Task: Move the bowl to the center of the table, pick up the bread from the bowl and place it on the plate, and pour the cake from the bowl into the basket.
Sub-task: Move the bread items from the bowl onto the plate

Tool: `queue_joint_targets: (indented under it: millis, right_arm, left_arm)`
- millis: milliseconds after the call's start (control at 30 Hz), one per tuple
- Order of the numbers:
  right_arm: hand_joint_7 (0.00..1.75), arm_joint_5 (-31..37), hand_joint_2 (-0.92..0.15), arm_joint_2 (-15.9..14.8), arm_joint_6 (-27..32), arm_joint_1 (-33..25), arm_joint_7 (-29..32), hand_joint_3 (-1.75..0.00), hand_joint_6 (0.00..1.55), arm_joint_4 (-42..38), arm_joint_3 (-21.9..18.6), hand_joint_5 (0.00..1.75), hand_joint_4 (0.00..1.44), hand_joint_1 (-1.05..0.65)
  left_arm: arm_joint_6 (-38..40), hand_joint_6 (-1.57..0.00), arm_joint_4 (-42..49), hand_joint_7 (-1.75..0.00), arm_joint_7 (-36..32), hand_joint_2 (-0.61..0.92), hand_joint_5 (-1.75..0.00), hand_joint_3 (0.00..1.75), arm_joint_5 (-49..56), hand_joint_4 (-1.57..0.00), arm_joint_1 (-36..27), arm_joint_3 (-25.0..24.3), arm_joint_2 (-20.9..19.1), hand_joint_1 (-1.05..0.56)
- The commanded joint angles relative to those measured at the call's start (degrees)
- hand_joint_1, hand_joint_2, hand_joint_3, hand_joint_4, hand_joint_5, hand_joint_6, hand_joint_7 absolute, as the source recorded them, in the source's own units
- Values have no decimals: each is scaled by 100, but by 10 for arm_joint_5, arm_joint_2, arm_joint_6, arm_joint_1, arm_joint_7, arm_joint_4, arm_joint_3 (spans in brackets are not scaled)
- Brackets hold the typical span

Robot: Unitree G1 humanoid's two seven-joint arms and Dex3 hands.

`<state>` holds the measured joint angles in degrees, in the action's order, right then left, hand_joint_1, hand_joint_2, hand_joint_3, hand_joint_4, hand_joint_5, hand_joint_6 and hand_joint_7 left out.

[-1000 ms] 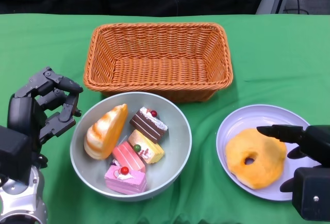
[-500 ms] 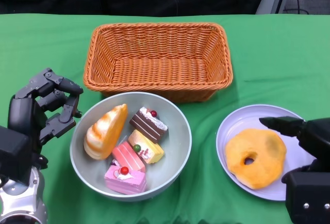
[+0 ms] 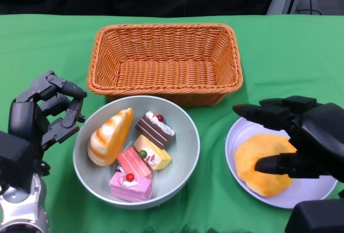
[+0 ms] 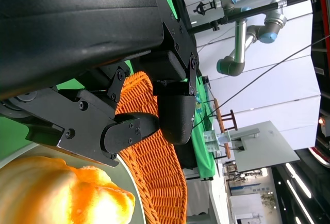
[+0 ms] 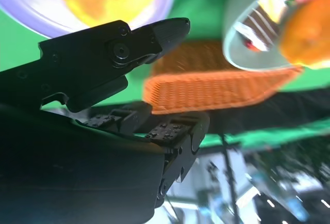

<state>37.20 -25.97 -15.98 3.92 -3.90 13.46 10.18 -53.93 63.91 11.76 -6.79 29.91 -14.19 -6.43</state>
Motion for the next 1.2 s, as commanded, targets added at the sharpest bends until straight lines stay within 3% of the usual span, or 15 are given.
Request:
queue_joint_targets:
  millis: [33, 333, 833, 1200]
  right_arm:
    - [5, -12, -84, 20, -28, 24, 19, 0, 67, -16, 10, 12, 74, -55]
    - [3, 7, -83, 74, -50, 106, 10, 0, 71, -59, 67, 9, 80, -55]
    - [2, 46, -81, 156, -130, 268, 101, 0, 79, -319, 148, 9, 91, -52]
    - [1, 55, -84, 188, -136, 318, 123, -1, 77, -406, 179, 5, 90, -53]
  left_arm:
    - [-1, -78, -6, -125, -1, 77, -168, 72, -2, -81, 4, -1, -10, -14]
    - [-9, -77, -6, -126, -3, 77, -168, 74, 0, -81, 4, 1, -8, -13]
    - [-4, -78, -26, -123, 2, 78, -167, 72, -6, -80, -4, 4, 0, -13]
    - [0, -70, -15, -137, -50, 80, -174, 60, 20, -76, 0, 4, -14, -20]
